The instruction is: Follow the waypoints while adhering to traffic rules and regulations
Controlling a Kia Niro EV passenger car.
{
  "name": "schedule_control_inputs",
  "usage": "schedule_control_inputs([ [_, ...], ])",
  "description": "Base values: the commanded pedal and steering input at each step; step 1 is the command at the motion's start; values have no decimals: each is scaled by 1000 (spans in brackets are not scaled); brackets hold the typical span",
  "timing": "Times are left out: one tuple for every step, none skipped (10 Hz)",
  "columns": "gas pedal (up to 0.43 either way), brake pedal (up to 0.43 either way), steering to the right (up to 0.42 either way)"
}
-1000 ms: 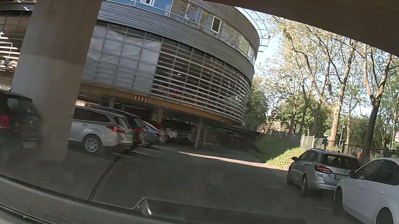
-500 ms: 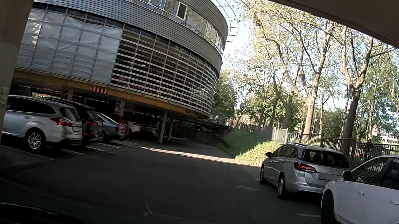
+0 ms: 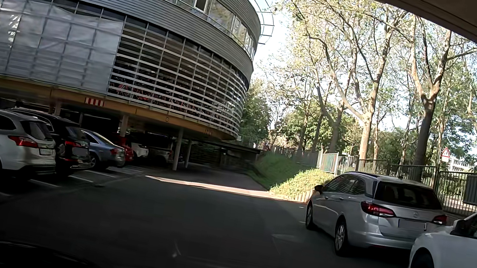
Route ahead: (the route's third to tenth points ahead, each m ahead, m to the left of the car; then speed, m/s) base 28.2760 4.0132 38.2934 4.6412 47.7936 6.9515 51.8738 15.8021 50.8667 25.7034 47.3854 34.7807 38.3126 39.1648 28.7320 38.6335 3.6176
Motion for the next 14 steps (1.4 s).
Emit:
schedule_control_inputs([
  [67, 0, -41],
  [47, 0, -63],
  [39, 0, -78],
  [39, 0, -83],
  [39, 0, -87],
  [28, 0, -87],
  [28, 0, -86],
  [28, 0, -84],
  [20, 0, -80],
  [20, 0, -71],
  [20, 0, -59],
  [20, 0, -49],
  [20, 0, -41],
  [20, 0, -34],
])
